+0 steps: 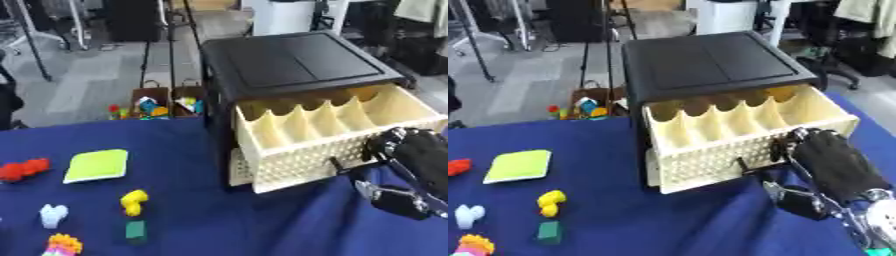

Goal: Pick up objects from table and place into drawer.

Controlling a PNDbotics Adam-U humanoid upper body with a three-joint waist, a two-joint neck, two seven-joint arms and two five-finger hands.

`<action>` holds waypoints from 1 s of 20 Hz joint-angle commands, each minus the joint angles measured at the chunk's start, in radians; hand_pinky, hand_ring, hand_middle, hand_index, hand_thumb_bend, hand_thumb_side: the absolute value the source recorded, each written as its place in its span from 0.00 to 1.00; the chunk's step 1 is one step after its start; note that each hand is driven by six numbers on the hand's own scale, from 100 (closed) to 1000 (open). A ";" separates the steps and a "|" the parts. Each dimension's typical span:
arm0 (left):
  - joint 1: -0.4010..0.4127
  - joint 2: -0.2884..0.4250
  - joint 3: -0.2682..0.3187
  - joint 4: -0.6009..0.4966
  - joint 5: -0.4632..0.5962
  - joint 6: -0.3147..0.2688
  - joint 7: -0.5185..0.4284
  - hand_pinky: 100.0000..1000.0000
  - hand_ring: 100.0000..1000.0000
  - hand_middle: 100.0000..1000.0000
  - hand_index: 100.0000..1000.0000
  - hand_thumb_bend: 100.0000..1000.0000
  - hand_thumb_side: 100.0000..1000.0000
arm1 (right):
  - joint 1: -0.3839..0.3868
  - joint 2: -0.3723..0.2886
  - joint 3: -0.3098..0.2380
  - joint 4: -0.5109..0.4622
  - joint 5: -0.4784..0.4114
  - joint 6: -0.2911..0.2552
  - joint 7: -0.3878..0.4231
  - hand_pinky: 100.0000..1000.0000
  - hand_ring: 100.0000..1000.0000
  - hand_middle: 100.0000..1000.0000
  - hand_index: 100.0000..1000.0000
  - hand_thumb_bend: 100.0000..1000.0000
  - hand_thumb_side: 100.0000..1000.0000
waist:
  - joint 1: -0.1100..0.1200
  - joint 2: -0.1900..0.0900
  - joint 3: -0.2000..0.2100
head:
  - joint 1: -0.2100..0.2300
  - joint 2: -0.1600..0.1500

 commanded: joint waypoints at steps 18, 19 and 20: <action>-0.014 0.014 0.003 -0.013 0.004 -0.001 0.002 0.66 0.75 0.80 0.84 0.28 1.00 | 0.022 -0.014 0.011 -0.001 -0.023 0.020 -0.011 0.28 0.27 0.25 0.25 0.09 0.20 | 0.004 -0.011 -0.003 | -0.002 -0.012; -0.014 0.014 0.003 -0.013 0.004 -0.001 0.003 0.66 0.75 0.80 0.84 0.28 1.00 | 0.024 -0.013 0.011 -0.001 -0.025 0.022 -0.014 0.27 0.28 0.24 0.25 0.08 0.20 | 0.005 -0.011 -0.004 | -0.001 -0.012; -0.014 0.014 0.003 -0.013 0.004 -0.001 0.003 0.66 0.75 0.80 0.84 0.28 1.00 | 0.025 -0.013 0.010 -0.001 -0.026 0.023 -0.016 0.27 0.31 0.24 0.24 0.07 0.20 | 0.005 -0.011 -0.004 | -0.001 -0.011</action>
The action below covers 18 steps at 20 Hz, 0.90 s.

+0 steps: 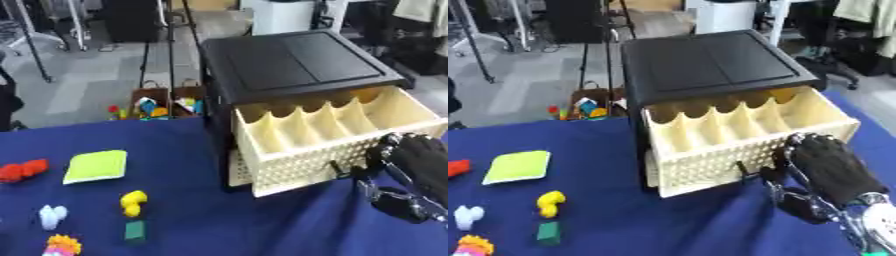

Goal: Pick up objects from table and place into drawer.

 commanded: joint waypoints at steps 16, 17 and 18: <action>-0.013 0.015 0.000 -0.013 0.004 0.000 -0.001 0.66 0.75 0.80 0.84 0.28 1.00 | -0.050 -0.029 -0.024 0.000 -0.056 0.010 -0.192 0.24 0.30 0.10 0.18 0.07 0.18 | -0.001 -0.016 -0.001 | 0.003 -0.014; -0.013 0.015 0.000 -0.013 0.004 0.000 -0.001 0.66 0.75 0.80 0.84 0.28 1.00 | -0.057 -0.029 -0.026 0.000 -0.059 0.011 -0.207 0.24 0.30 0.10 0.17 0.07 0.18 | -0.002 -0.016 0.000 | 0.004 -0.014; -0.013 0.015 0.000 -0.013 0.004 0.000 -0.002 0.66 0.75 0.80 0.84 0.28 1.00 | -0.064 -0.031 -0.028 0.000 -0.063 0.011 -0.221 0.23 0.30 0.10 0.17 0.07 0.18 | -0.003 -0.016 0.001 | 0.005 -0.014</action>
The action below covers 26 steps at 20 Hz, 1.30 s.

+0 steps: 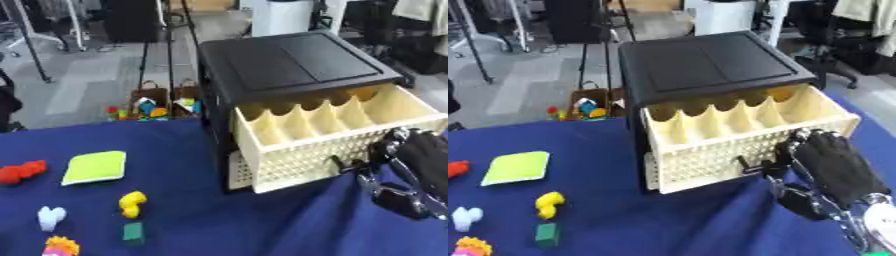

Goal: Pick up objects from table and place into drawer.

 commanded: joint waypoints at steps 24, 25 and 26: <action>-0.015 0.016 0.001 -0.013 0.004 0.000 -0.002 0.66 0.75 0.80 0.84 0.28 1.00 | -0.025 -0.045 -0.015 -0.012 -0.040 -0.005 -0.042 0.23 0.28 0.11 0.17 0.11 0.17 | -0.006 -0.019 -0.001 | 0.000 -0.014; -0.015 0.016 0.001 -0.013 0.004 -0.001 -0.001 0.66 0.75 0.80 0.84 0.28 1.00 | -0.021 -0.044 -0.015 -0.012 -0.039 -0.003 -0.038 0.23 0.28 0.11 0.17 0.11 0.17 | -0.006 -0.020 -0.001 | 0.000 -0.014; -0.015 0.016 0.002 -0.013 0.004 -0.001 -0.001 0.66 0.75 0.80 0.84 0.28 1.00 | -0.016 -0.044 -0.016 -0.012 -0.038 -0.001 -0.033 0.23 0.28 0.12 0.17 0.11 0.17 | -0.005 -0.019 -0.002 | 0.000 -0.014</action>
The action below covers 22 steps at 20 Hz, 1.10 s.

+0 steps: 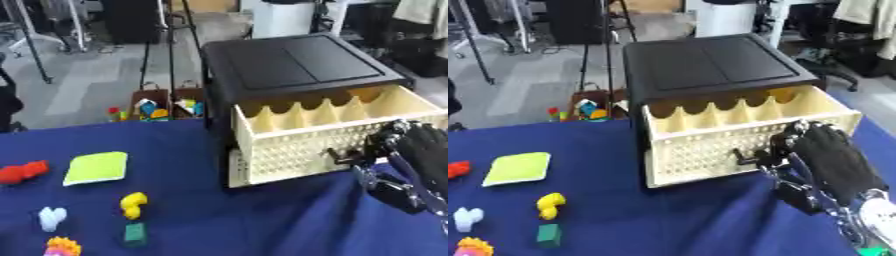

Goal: Pick up objects from table and place into drawer.

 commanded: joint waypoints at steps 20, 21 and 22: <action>-0.014 0.015 0.006 -0.013 0.002 -0.001 0.000 0.66 0.75 0.80 0.84 0.27 1.00 | 0.021 -0.026 0.014 -0.016 -0.003 -0.046 0.072 0.23 0.26 0.14 0.17 0.13 0.15 | -0.001 -0.019 -0.008 | -0.002 -0.009; -0.013 0.015 0.007 -0.013 0.002 -0.001 0.001 0.66 0.75 0.80 0.84 0.27 1.00 | 0.021 -0.025 0.013 -0.016 -0.005 -0.050 0.070 0.23 0.26 0.14 0.17 0.14 0.15 | -0.001 -0.020 -0.009 | -0.001 -0.009; -0.013 0.015 0.007 -0.013 0.002 -0.002 0.001 0.65 0.75 0.80 0.84 0.27 1.00 | 0.022 -0.025 0.013 -0.016 -0.006 -0.052 0.068 0.23 0.26 0.14 0.17 0.14 0.15 | -0.002 -0.020 -0.010 | -0.001 -0.009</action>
